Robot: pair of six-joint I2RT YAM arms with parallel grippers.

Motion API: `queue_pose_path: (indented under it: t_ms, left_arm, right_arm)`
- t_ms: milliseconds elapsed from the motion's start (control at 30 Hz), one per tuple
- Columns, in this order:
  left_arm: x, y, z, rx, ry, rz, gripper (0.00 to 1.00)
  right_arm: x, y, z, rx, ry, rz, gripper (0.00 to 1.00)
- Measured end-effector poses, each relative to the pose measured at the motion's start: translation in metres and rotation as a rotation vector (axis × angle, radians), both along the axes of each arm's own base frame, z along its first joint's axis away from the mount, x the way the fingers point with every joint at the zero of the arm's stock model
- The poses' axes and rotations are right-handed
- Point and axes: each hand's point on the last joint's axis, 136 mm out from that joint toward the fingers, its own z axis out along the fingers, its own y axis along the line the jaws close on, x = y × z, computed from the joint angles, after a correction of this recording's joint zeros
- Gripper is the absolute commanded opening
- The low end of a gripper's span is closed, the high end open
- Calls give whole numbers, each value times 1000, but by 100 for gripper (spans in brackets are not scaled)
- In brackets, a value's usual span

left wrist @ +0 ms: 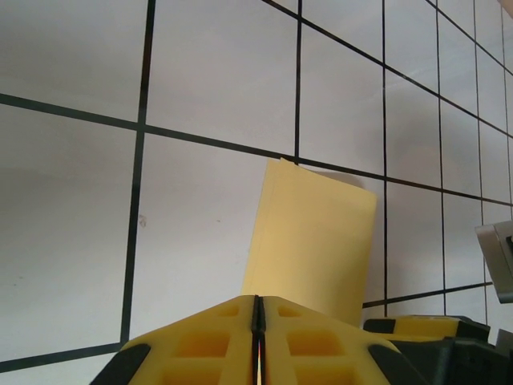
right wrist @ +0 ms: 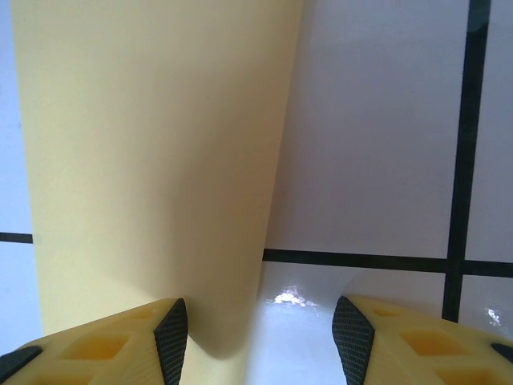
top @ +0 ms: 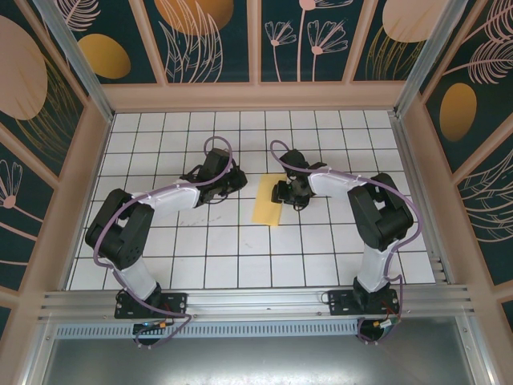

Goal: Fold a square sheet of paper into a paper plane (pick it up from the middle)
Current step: Hold the square sheet of paper at the center of the table.

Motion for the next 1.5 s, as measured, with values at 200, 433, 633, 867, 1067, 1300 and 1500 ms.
queue_pose_path:
  t_ms: [200, 433, 633, 867, 1067, 1300, 1500]
  left_arm:
    - [-4, 14, -1, 34, -14, 42, 13]
    - [-3, 15, 0, 38, -21, 51, 13]
    - [-2, 16, 0, 40, -22, 54, 13]
    - [-3, 15, 0, 38, -21, 50, 13]
    - [-5, 9, 2, 11, -17, 24, 14]
    - [-5, -21, 0, -86, 6, -91, 0]
    - [-2, -43, -24, -125, 80, -161, 0]
  right_arm:
    - [0, 0, 0, -2, -2, 7, 56]
    - [0, 0, 0, -5, 2, 6, 56]
    - [0, 0, -1, -8, 13, 0, 56]
    - [0, 0, -1, -8, 14, -3, 55]
    - [0, -1, -2, -12, 14, -2, 55]
    - [0, -1, -2, -12, 14, -2, 55]
    - [0, -1, -2, -12, 14, -2, 55]
